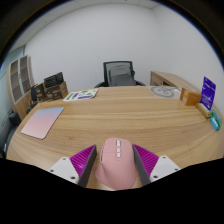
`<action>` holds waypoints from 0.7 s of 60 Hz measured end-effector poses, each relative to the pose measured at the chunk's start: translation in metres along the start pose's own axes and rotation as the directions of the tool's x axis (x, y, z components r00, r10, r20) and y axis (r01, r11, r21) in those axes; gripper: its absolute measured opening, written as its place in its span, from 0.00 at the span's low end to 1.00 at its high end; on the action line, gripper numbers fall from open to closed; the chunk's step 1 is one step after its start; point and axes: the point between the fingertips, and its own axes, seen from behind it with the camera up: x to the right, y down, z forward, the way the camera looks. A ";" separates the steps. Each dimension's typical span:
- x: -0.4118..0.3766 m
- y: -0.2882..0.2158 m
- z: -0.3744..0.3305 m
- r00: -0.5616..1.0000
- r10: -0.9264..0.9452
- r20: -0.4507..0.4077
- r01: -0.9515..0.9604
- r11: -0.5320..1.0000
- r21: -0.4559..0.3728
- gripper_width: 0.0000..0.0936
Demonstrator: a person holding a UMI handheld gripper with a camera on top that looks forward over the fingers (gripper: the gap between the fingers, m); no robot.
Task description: Arrange mouse
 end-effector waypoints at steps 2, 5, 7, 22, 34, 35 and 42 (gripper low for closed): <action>0.004 0.000 0.002 1.000 -0.018 -0.019 0.018 1.000 0.006 0.69; 0.009 0.001 0.001 0.999 -0.037 -0.039 0.038 0.999 0.012 0.58; 0.009 0.004 -0.001 0.998 -0.044 -0.039 0.044 0.999 0.006 0.57; -0.009 -0.005 -0.007 0.999 -0.038 -0.014 0.038 0.998 -0.057 0.43; -0.153 -0.132 -0.009 0.994 -0.062 0.089 0.052 0.992 0.117 0.43; -0.166 -0.141 -0.006 0.993 -0.064 0.094 0.052 0.991 0.124 0.43; -0.262 -0.167 0.034 0.990 -0.065 0.123 0.048 0.990 0.136 0.43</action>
